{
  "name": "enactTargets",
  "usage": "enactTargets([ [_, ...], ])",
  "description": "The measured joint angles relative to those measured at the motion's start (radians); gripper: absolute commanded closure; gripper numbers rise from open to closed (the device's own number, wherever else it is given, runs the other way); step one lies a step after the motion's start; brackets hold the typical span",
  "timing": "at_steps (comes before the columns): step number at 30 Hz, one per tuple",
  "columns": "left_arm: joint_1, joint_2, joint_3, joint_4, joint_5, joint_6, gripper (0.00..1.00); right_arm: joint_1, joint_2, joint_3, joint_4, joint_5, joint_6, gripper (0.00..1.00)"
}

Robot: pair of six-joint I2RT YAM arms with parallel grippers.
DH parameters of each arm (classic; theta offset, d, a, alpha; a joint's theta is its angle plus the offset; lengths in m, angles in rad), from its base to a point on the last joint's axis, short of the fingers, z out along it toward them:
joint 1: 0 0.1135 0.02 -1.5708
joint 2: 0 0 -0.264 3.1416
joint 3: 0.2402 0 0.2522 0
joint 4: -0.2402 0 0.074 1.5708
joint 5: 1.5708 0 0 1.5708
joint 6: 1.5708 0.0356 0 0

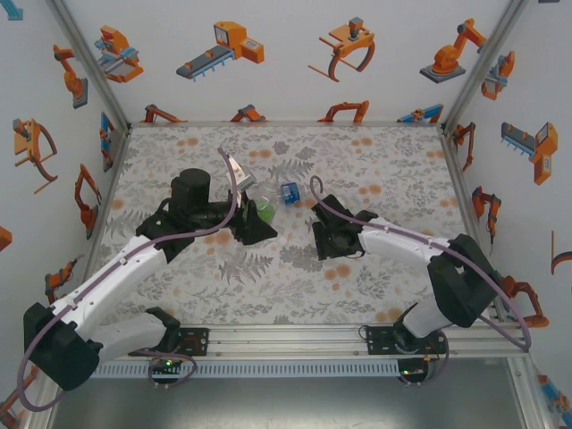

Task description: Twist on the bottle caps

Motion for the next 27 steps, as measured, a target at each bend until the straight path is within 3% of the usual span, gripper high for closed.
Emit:
enactTargets([
  [27, -0.001, -0.009, -0.013, -0.007, -0.002, 0.0, 0.91, 0.006, 0.048, -0.002, 0.01, 0.003, 0.063, 0.56],
])
